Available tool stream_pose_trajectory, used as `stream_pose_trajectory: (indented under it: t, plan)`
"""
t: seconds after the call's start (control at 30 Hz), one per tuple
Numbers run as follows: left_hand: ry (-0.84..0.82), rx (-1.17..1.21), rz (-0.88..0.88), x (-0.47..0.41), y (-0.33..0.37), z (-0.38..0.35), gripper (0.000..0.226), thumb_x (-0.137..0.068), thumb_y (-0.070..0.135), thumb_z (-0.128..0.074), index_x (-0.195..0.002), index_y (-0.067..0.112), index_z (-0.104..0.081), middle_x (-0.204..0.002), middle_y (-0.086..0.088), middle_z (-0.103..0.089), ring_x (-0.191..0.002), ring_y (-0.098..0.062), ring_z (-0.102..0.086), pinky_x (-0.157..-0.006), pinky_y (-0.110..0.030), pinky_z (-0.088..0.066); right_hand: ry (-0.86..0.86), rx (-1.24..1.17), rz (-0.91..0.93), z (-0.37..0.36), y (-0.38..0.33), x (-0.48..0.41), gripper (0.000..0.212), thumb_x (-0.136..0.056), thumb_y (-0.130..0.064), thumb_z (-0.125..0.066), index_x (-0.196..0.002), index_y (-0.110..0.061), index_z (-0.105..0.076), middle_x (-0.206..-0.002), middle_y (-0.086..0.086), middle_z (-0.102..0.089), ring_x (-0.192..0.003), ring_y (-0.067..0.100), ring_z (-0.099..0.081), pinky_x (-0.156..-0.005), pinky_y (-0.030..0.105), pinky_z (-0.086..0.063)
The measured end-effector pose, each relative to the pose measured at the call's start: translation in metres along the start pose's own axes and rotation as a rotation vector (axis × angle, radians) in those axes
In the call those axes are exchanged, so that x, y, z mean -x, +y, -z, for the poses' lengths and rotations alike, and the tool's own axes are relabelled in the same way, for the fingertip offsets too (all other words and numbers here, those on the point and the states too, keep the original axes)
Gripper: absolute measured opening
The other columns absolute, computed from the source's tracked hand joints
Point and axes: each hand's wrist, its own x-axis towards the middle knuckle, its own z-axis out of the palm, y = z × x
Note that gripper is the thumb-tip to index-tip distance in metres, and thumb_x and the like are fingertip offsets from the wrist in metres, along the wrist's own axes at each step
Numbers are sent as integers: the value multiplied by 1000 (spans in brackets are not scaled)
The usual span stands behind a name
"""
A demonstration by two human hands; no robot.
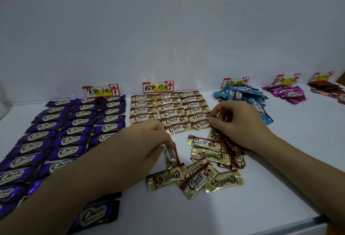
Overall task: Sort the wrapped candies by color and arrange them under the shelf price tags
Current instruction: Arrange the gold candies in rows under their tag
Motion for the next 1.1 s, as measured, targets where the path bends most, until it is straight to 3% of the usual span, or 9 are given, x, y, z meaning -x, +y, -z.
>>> stream_pose_trajectory:
  t: [0.2,0.27,0.37,0.47,0.67,0.83,0.97,1.03,1.1]
  plan:
    - [93,57,-20,2,-3,6,26,-96,22,-53,-116,35,-62,-86,25,-57,-85,12,-57,-65,-10,-42,145,87,183,4,-12,10,10,-91,-40,-66,-99,-34,-66,-86,-17,-56,-80,1,-51,-64,17,-35]
    - [15,81,-5,1,-2,5,22,-94,44,-55,-115,42,-59,-80,19,-59,-78,3,-57,-61,-14,-43,131,84,278,3,-21,14,9,-92,-36,-65,-98,-31,-68,-86,-15,-59,-83,0,-51,-68,17,-37]
    - [-130,-29,-40,-3,-1,0,74,-68,92,-46,-129,52,-48,-102,34,-49,-88,6,-53,-73,-23,-52,67,67,348,3,-25,18,14,-93,-34,-62,-103,-29,-71,-91,-14,-63,-88,3,-53,-74,23,-43]
    - [-336,-219,-42,-4,9,1,97,-61,95,-46,-146,54,-27,-126,36,-25,-106,5,-46,-85,-23,-50,-71,52,398,8,-22,22,18,-99,-29,-57,-111,-33,-70,-101,-22,-60,-99,0,-54,-80,20,-42]
    - [-449,-301,7,-5,22,11,64,-88,68,-53,-146,48,-33,-128,20,-30,-103,-4,-49,-88,-27,-48,-389,125,579,24,-29,61,37,-99,-50,-52,-132,-35,-61,-126,-17,-54,-120,6,-48,-98,30,-41]
    - [-474,-403,14,-10,27,13,39,-96,53,-54,-132,43,-43,-123,18,-42,-110,-9,-51,-93,-33,-50,-323,219,614,19,-30,73,32,-93,-55,-58,-120,-39,-66,-115,-19,-57,-108,7,-50,-86,40,-47]
    - [-413,-411,-19,-5,26,11,19,-97,51,-53,-109,40,-43,-113,17,-40,-95,-6,-50,-81,-25,-45,-326,96,539,26,-32,74,16,-88,-47,-70,-101,-40,-65,-99,-22,-58,-101,5,-52,-83,30,-46]
    - [-322,-307,-11,0,25,11,18,-99,49,-51,-94,37,-37,-97,14,-51,-84,-7,-50,-74,-26,-43,-259,12,500,27,-34,77,11,-87,-42,-73,-92,-40,-64,-91,-21,-63,-93,7,-56,-76,25,-45]
    - [-198,-74,14,2,22,12,11,-100,46,-45,-96,39,-38,-83,10,-61,-74,-10,-54,-67,-29,-45,-197,-169,373,29,-38,76,8,-87,-36,-77,-87,-32,-69,-84,-14,-67,-83,11,-60,-70,22,-46]
